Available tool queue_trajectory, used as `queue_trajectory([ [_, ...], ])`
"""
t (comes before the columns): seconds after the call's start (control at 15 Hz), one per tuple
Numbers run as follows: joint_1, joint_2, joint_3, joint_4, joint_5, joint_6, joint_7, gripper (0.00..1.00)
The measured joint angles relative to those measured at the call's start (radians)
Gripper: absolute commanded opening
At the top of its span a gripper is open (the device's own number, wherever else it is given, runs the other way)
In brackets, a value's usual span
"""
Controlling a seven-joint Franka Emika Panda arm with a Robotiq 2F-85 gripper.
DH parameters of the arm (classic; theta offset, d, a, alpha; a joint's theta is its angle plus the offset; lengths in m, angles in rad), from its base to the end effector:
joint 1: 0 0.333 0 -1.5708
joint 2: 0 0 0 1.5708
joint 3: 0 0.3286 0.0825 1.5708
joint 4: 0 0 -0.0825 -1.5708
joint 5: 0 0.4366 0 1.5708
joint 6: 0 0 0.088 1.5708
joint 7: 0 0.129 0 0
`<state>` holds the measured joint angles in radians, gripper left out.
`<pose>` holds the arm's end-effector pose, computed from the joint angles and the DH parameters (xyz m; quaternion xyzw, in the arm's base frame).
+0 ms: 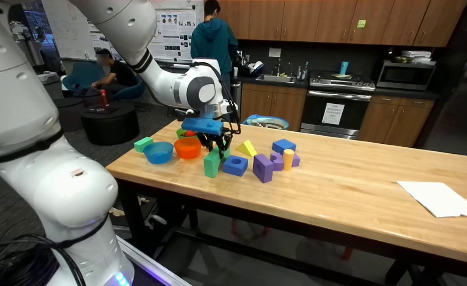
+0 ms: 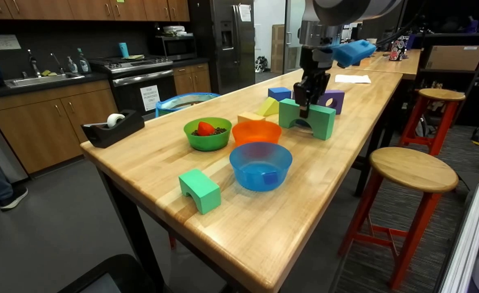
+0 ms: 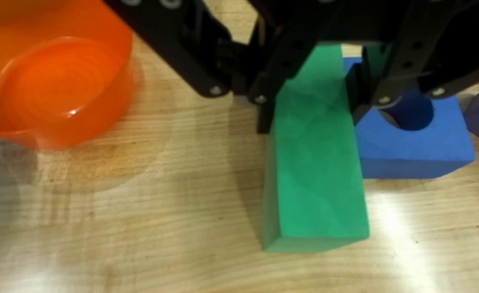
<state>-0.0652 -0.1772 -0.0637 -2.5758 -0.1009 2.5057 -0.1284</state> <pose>0.4768 -0.0614 0.2863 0.9975 0.0389 0.0497 0.0331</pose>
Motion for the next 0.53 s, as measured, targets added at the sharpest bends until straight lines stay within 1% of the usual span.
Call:
queue_trajectory([
  [0.53, 0.038, -0.091, 0.044, -0.091, 0.000, -0.006, 0.000, 0.16],
])
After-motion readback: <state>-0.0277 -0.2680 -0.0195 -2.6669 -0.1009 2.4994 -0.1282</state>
